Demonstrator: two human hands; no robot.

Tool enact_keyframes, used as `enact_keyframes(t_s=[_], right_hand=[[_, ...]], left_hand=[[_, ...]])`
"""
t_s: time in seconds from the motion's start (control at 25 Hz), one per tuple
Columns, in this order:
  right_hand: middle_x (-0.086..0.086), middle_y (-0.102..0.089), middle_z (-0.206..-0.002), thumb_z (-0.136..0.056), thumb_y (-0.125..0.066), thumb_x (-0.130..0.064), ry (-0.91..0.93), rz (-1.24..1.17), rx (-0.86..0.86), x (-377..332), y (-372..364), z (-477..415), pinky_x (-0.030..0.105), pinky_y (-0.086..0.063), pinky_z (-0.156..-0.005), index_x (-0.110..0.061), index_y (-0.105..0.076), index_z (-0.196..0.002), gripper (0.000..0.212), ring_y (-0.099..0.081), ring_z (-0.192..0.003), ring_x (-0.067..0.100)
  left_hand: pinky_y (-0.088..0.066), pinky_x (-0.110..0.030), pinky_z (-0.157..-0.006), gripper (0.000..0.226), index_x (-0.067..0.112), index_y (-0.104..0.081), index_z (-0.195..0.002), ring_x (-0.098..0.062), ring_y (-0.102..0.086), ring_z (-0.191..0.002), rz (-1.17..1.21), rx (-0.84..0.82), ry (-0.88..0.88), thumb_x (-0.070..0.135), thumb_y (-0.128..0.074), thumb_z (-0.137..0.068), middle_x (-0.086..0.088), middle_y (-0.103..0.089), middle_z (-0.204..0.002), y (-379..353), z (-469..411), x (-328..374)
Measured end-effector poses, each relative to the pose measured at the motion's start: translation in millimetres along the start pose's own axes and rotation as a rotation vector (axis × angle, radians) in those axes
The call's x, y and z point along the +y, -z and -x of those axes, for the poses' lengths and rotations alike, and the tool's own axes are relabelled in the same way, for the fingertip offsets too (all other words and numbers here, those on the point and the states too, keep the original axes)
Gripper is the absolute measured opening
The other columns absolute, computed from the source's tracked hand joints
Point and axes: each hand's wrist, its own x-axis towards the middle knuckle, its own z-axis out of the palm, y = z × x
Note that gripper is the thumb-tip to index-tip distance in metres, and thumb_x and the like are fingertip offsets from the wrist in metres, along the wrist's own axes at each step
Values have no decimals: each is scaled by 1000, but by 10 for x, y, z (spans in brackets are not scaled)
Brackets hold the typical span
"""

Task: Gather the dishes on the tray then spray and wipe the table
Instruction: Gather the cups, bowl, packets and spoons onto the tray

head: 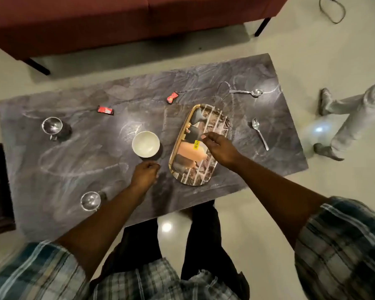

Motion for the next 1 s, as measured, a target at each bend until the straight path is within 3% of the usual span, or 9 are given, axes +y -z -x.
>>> enact_keyframes(t_s=[0.16,0.24,0.32,0.48,0.56,0.68,0.76,0.88,1.0], right_hand=[[14,-59,-146,-109,-58,-29,99,175,-51,274,186,-461,25,-36,-107,-8,-65,-138,37,-53,-138,27],[16,-56,-147,-105,-57,-36,135,244,-83,445,247,-739,32,-36,-114,-9,-64,-140,45,-51,-141,31],[16,-53,-154,-99,-54,-42,179,320,-77,644,305,-1026,40,-36,-120,-11,-61,-144,55,-47,-146,35],[15,-34,-170,-93,-56,-40,206,512,69,797,481,-1534,46,-29,-126,-16,-44,-159,71,-28,-158,38],[13,-33,-171,-91,-63,-39,119,565,80,882,555,-1781,51,-34,-125,-20,-36,-163,79,-29,-157,39],[11,-58,-149,-85,-67,-31,43,398,74,1023,615,-2059,52,-50,-112,-24,-46,-155,73,-55,-134,38],[7,-68,-133,-86,-64,-19,24,276,129,1074,645,-2058,51,-56,-105,-23,-58,-144,59,-66,-120,31],[4,-74,-119,-81,-57,-16,-60,74,273,1284,724,-1750,55,-63,-92,-25,-69,-132,53,-73,-106,31],[10,-75,-117,-84,-56,-13,-140,-49,362,1662,659,-1160,60,-63,-86,-20,-69,-131,49,-74,-102,37]], left_hand=[[-49,-34,-65,8,15,-64,-89,-31,-64,-78,105,110,108,22,-68,-86,-18,-68,-91,-433,-169,-252],[-50,-31,-63,5,14,-64,-99,-28,-64,-75,206,174,172,19,-65,-96,-14,-69,-91,-661,-292,-434],[-49,-30,-66,4,16,-65,-94,-25,-61,-71,255,220,186,17,-66,-97,-11,-67,-83,-860,-410,-552],[-50,-41,-71,20,18,-66,-79,-26,-64,-74,228,277,167,27,-76,-64,-7,-66,-76,-1138,-613,-709],[-57,-44,-71,24,15,-68,-87,-31,-71,-80,144,321,106,24,-73,-65,-8,-73,-81,-1205,-737,-876],[-64,-49,-85,22,24,-71,-99,-39,-74,-92,171,378,-10,12,-66,-81,-15,-76,-97,-1225,-739,-957],[-63,-48,-90,28,31,-74,-101,-32,-76,-96,211,408,-77,8,-65,-87,-10,-79,-100,-1166,-689,-886],[-61,-34,-84,32,17,-74,-108,-21,-73,-88,361,485,-103,-10,-66,-95,-3,-78,-95,-1027,-629,-843],[-61,-33,-74,23,7,-75,-116,-22,-73,-83,433,434,-78,-6,-68,-98,-9,-79,-99,-886,-623,-837]])
